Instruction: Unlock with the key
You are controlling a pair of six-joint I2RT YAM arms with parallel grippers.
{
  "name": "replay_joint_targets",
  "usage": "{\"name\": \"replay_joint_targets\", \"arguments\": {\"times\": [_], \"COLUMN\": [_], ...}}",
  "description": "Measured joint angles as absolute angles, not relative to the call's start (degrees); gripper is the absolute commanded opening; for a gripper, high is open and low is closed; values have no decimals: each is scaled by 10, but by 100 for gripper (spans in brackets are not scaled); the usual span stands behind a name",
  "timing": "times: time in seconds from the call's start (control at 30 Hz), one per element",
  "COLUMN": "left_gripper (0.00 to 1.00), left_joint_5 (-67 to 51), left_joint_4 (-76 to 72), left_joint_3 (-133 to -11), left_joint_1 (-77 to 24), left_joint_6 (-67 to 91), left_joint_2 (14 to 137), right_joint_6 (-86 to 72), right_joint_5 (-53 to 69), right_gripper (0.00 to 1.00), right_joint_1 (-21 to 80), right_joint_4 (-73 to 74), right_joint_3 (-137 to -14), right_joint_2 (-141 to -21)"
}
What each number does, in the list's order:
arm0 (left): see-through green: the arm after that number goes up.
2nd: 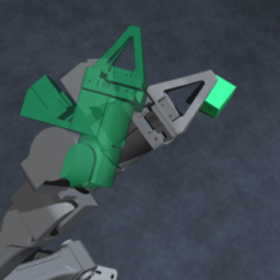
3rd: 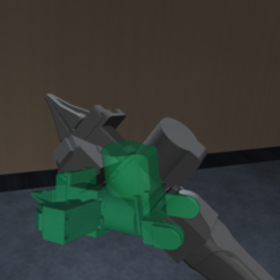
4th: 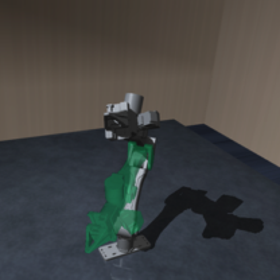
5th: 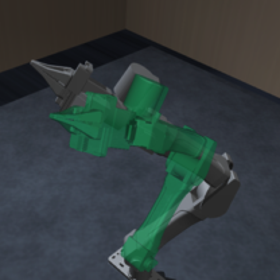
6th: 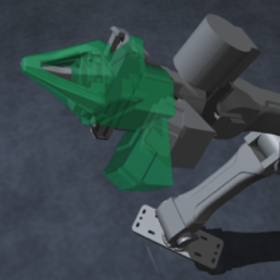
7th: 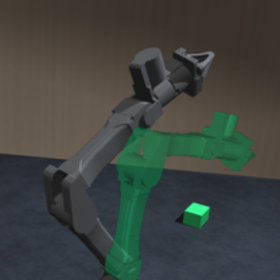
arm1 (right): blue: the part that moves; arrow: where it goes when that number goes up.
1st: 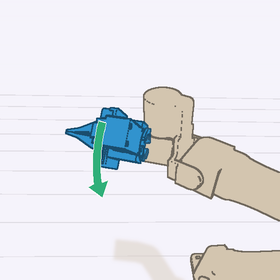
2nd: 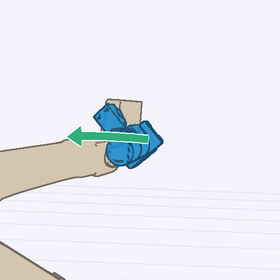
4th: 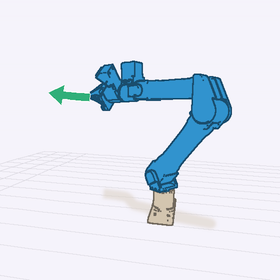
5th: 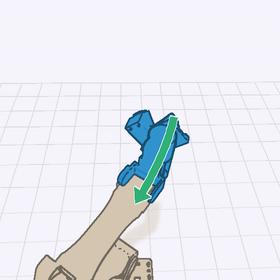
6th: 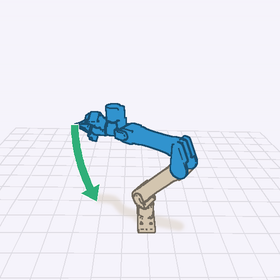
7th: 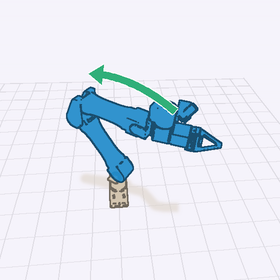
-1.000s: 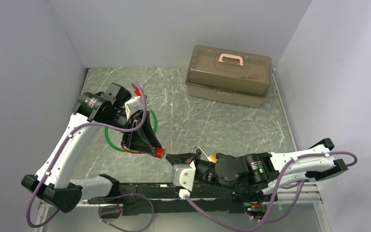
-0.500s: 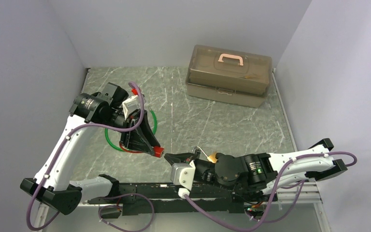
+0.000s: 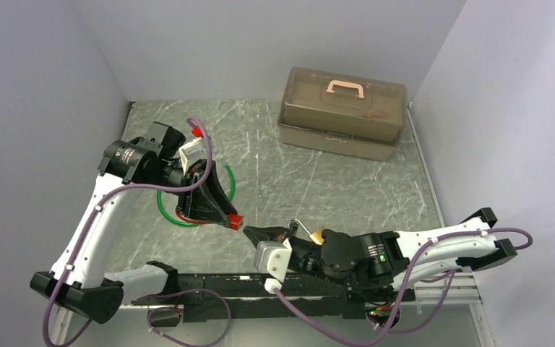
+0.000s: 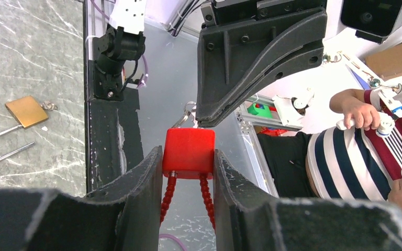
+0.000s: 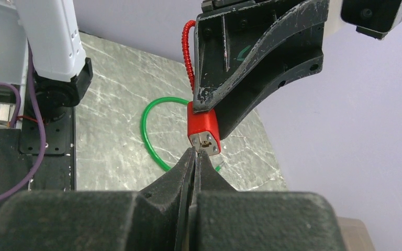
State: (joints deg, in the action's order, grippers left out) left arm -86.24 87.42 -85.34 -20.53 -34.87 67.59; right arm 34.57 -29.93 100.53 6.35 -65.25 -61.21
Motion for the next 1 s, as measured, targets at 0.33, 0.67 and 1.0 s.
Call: {"name": "replay_joint_targets", "arguments": {"times": [0.33, 0.67, 1.0], "left_gripper": [0, 0, 0], "left_joint_5": [-867, -870, -873], "left_joint_4": [846, 733, 608], "left_joint_3": [-852, -820, -776], "left_joint_1": [-181, -173, -202], "left_joint_6": [-320, -225, -104], "left_joint_2": [676, 656, 632], "right_joint_6": [350, 356, 370], "right_joint_5": [-289, -280, -302], "right_gripper": [0, 0, 0], "right_joint_1": [1007, 1009, 1008], "right_joint_4": [-2, -30, 5], "right_joint_3": [-616, -599, -610], "right_joint_2": [-599, -594, -546]}}
